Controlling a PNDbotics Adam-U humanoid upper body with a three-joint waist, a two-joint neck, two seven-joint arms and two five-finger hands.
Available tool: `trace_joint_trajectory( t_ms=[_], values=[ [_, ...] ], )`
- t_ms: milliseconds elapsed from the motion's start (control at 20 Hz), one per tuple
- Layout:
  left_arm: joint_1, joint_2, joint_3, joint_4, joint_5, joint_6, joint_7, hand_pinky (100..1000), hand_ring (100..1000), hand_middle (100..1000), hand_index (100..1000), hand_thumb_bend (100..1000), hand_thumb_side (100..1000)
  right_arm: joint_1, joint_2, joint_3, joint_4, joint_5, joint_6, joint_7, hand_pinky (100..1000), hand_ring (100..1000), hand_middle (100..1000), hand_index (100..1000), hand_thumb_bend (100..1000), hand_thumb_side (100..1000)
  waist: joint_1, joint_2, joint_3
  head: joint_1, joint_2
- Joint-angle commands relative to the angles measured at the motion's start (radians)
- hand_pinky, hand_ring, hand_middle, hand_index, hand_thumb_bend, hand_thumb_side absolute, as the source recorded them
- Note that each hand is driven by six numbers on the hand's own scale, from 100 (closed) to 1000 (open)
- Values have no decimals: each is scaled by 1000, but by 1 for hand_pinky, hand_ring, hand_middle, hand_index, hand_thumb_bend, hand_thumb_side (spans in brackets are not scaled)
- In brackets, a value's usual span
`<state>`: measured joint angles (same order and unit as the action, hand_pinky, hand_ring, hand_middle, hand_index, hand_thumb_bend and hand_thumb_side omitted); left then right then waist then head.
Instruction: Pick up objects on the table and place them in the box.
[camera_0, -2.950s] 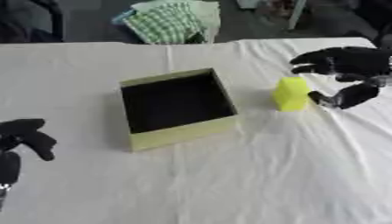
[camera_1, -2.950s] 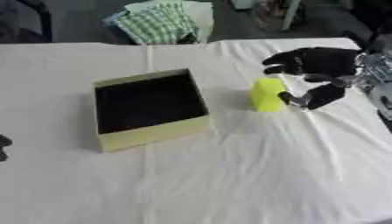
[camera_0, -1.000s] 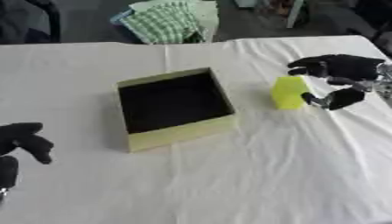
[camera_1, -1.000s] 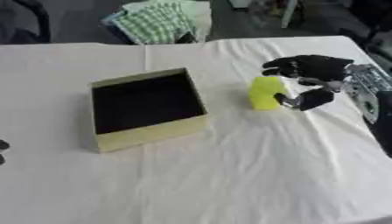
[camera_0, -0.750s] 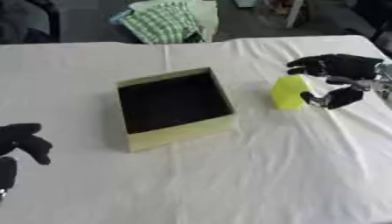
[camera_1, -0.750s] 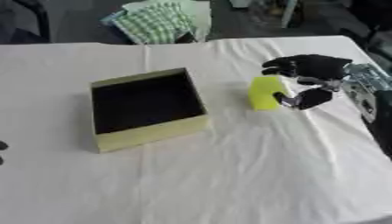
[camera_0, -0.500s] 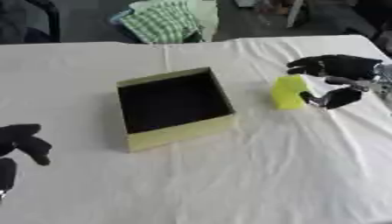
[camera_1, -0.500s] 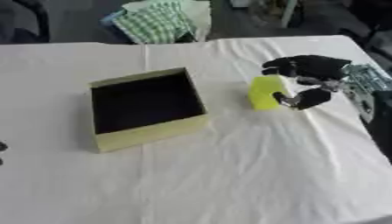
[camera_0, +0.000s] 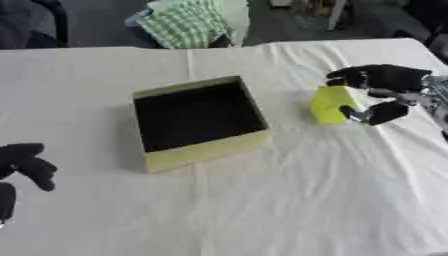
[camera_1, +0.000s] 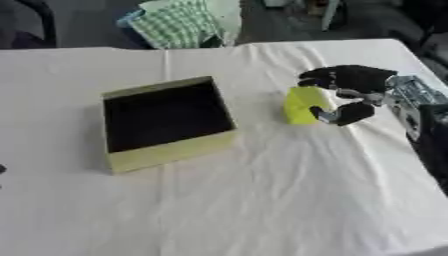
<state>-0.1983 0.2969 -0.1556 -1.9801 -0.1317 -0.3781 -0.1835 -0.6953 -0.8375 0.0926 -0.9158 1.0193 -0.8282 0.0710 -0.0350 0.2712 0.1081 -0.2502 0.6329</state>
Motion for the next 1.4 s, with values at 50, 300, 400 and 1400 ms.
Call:
trace_joint_trajectory(
  t_ms=[50,300,400,1400],
  values=[
    [-10,5,-1,-20,1,-4,-2,599,446,493,798,100,807,-19,-23,-15,4,12,1,-9,860,975,978,1000,100,890,1,-14,1,-6,3],
    [-10,4,-1,-20,0,-4,-3,599,446,493,799,100,808,-24,-18,-17,15,22,2,-14,858,971,977,1000,100,883,1,-13,3,-8,2],
    [-11,4,-1,-20,0,-4,-3,599,446,493,798,100,808,-26,-15,-18,20,24,1,-15,857,970,975,1000,100,881,1,-12,4,-8,1],
    [-9,-1,-2,-20,-6,-3,-8,601,446,494,799,100,811,-38,1,-23,32,33,-6,-34,817,907,836,1000,100,780,2,-7,6,-13,1]
  ],
)
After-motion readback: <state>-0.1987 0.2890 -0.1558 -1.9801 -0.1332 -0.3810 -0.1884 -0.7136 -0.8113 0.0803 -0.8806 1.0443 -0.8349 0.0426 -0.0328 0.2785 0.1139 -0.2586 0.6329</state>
